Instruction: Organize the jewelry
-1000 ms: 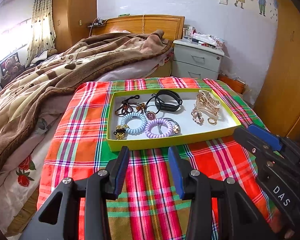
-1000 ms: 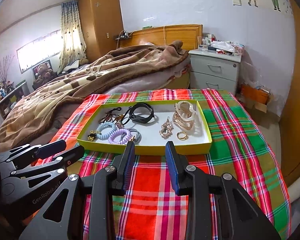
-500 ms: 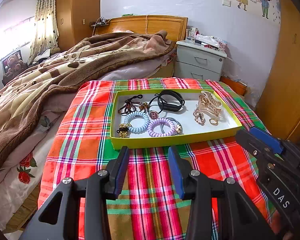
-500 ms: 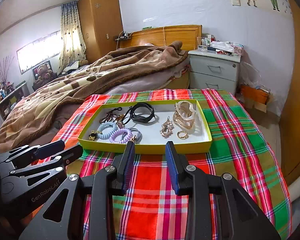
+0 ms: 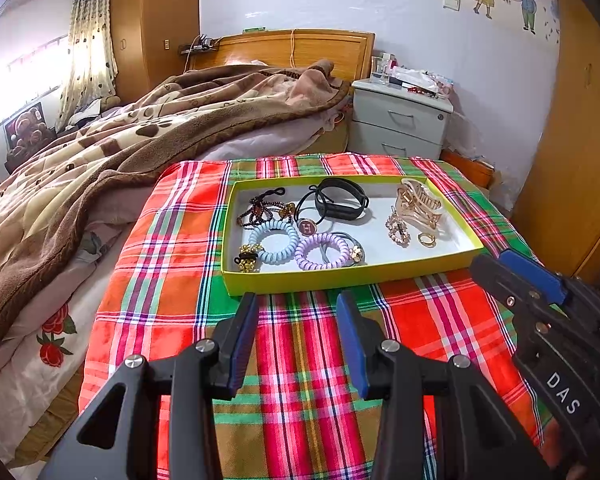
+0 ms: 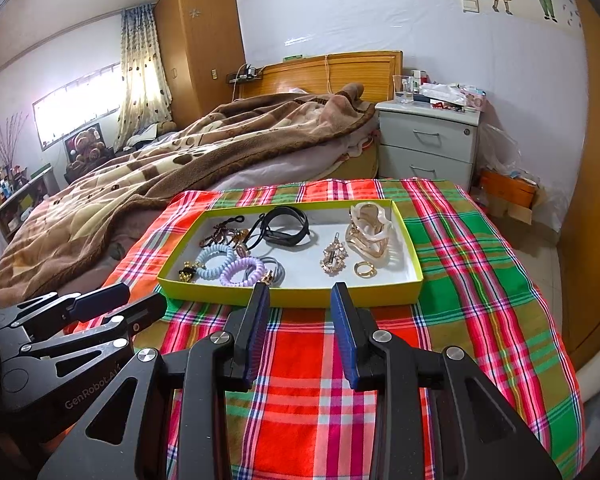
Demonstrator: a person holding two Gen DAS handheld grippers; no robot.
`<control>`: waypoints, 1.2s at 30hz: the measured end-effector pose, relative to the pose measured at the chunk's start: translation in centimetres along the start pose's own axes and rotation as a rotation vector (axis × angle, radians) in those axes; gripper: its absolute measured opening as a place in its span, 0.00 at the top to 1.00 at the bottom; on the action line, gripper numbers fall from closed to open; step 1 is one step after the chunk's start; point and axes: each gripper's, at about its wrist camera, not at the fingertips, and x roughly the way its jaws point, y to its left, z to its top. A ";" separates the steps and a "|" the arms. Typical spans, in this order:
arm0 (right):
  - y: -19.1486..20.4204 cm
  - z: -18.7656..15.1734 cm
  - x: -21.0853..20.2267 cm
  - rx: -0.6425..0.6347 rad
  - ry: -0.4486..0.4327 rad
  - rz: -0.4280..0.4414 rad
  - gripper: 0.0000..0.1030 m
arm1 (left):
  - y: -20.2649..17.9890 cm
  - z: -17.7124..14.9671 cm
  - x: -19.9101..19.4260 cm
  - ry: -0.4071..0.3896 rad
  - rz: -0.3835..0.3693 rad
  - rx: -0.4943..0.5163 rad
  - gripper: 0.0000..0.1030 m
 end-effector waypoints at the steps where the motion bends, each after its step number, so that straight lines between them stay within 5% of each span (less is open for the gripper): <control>1: 0.0 0.0 0.1 0.000 0.001 0.000 0.68 | 0.0 0.0 0.0 0.000 -0.001 0.001 0.59; 36: -0.2 -0.2 0.0 0.002 0.003 -0.001 0.68 | 0.1 -0.1 0.4 0.017 -0.004 0.006 0.59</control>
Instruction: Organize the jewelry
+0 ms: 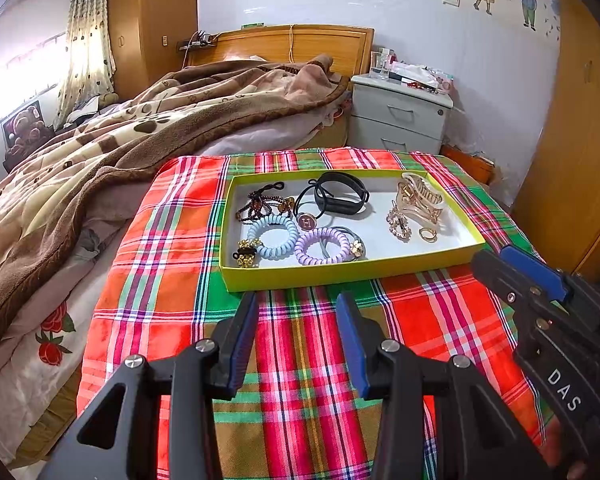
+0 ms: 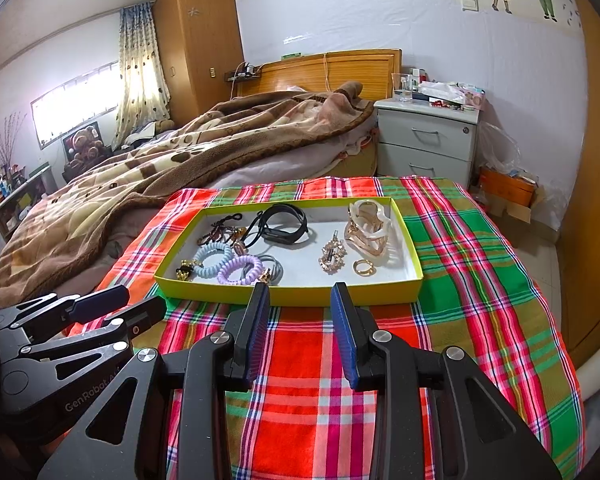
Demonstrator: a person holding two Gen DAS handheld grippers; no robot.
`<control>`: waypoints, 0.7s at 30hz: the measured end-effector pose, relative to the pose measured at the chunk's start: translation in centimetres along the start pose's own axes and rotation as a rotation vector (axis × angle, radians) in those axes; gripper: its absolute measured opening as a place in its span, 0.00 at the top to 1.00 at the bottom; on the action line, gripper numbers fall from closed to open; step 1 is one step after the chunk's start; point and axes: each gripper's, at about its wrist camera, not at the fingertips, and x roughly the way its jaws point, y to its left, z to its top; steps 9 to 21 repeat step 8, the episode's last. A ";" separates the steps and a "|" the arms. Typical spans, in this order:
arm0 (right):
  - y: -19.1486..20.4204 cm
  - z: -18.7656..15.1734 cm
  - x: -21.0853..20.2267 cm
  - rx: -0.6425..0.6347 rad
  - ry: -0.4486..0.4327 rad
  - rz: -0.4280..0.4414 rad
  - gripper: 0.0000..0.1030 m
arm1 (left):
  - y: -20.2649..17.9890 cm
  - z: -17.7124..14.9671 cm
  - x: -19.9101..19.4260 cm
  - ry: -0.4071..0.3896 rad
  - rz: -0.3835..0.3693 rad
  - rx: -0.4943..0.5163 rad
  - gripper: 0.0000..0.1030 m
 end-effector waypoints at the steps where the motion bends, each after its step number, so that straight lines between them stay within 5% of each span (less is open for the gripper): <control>1: 0.0 0.0 0.0 0.000 0.000 0.000 0.68 | 0.0 0.0 0.0 -0.001 -0.001 0.000 0.59; 21: -0.2 -0.1 0.2 0.001 0.002 -0.002 0.68 | -0.1 0.0 0.1 -0.002 -0.001 -0.002 0.59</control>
